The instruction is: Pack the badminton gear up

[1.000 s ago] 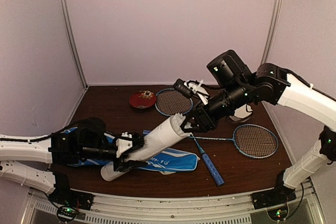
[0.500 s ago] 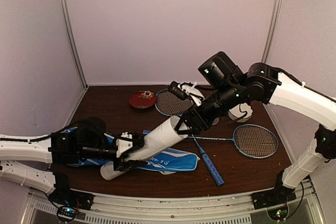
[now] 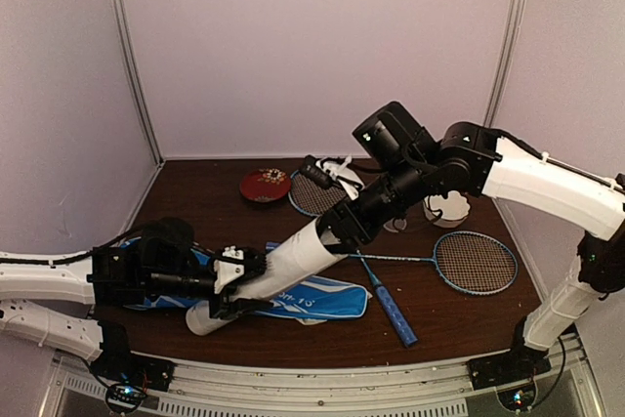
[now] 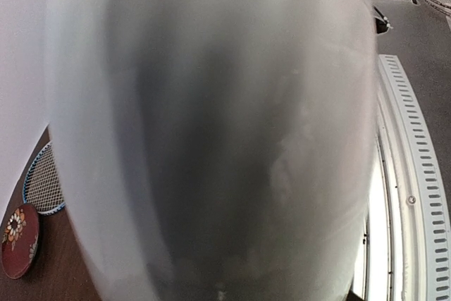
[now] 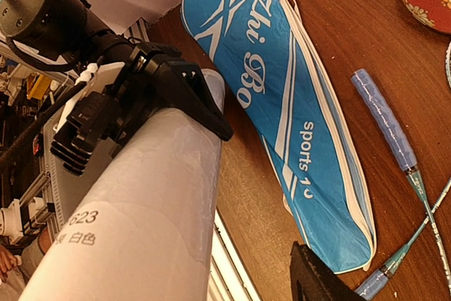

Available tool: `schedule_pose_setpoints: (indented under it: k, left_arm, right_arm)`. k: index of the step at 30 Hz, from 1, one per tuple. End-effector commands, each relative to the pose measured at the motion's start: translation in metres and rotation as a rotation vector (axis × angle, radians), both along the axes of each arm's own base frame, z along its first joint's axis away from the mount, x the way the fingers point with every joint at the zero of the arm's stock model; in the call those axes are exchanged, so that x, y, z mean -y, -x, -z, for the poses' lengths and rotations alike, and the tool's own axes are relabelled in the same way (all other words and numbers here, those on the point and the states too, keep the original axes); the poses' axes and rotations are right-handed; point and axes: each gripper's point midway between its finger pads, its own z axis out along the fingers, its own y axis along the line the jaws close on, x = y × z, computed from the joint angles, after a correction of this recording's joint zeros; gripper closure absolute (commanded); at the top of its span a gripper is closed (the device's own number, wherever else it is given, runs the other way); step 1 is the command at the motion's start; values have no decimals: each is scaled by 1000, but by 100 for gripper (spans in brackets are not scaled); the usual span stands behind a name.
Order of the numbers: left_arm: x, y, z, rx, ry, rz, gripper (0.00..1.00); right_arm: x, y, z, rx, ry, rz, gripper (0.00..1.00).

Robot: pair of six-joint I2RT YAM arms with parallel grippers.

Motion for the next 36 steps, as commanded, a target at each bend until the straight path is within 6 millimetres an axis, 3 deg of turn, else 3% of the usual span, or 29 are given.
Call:
schedule_pose_setpoints:
  k: [1,4,8,12,23,26,30,33,36]
  left_arm:
    - [16,0,-62,97,208,41,57]
    - [16,-1,-57,90,194,28,57]
    - [15,0,-48,63,179,29,57]
    - [14,-1,-40,46,156,20,57]
    - [14,-2,-36,24,161,4,57]
    - [14,-4,-35,15,168,-13,57]
    - [14,-11,-33,-6,171,-58,57]
    - [16,-15,-32,-19,174,-78,57]
    - [18,-19,-33,-24,182,-99,57]
  right_arm:
    - [-12,-3,14,-12,12,-9,42]
    - [-10,0,8,-2,14,-38,37]
    - [-3,9,-27,51,-86,-65,22]
    - [10,22,-53,82,-144,-97,17]
    - [36,27,-65,131,-128,-86,17]
    - [52,7,-79,155,-173,-3,17]
    - [82,-40,-85,140,-266,173,19]
    - [110,-86,-70,165,-231,347,21]
    - [136,-129,-40,189,-118,490,26]
